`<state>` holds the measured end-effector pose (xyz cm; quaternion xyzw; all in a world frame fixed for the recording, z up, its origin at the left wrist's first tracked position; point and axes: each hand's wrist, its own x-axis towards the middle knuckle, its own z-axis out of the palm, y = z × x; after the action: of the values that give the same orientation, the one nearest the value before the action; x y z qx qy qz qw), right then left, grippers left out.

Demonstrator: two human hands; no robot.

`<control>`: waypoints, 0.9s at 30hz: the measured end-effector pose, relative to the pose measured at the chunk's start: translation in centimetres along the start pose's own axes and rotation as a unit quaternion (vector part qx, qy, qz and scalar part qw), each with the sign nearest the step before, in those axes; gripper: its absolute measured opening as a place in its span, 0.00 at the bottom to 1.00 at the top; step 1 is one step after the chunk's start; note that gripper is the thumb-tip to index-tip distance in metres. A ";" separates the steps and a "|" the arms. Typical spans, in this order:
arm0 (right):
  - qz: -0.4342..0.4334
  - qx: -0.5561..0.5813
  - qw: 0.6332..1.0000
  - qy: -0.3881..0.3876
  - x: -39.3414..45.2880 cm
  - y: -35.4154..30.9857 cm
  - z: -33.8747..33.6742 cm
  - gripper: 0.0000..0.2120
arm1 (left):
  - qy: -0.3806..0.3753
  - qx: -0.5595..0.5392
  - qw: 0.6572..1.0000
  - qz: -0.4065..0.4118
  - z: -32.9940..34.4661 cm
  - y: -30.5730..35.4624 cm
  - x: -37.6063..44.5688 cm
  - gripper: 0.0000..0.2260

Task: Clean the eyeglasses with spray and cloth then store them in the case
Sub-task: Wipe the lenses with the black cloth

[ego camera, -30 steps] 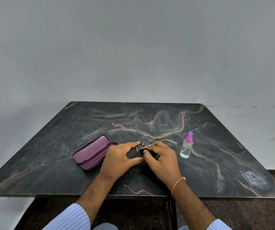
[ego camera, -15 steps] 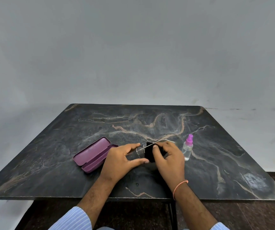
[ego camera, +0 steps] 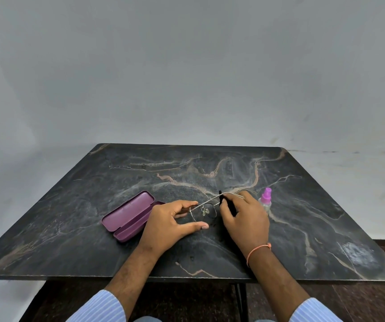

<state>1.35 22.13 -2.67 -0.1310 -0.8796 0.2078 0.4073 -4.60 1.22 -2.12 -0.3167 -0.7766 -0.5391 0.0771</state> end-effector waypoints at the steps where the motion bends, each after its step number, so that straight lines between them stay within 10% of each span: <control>1: -0.012 -0.008 1.000 -0.005 -0.1 0.1 0.2 0.06 | 0.000 0.000 1.000 0.000 0.0 0.0 0.0 0.28; 9: -0.080 0.017 0.983 -0.161 -0.3 0.4 1.1 0.13 | -0.002 -0.004 1.000 0.003 0.0 0.0 -0.1 0.28; 27: -0.046 0.152 0.971 -0.176 0.1 0.8 0.8 0.09 | -0.013 -0.005 1.000 0.006 0.0 -0.3 -0.1 0.28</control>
<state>0.75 22.64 -3.46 0.0120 -0.9007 0.3397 0.2705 -4.64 1.09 -2.38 -0.3287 -0.7729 -0.5384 0.0687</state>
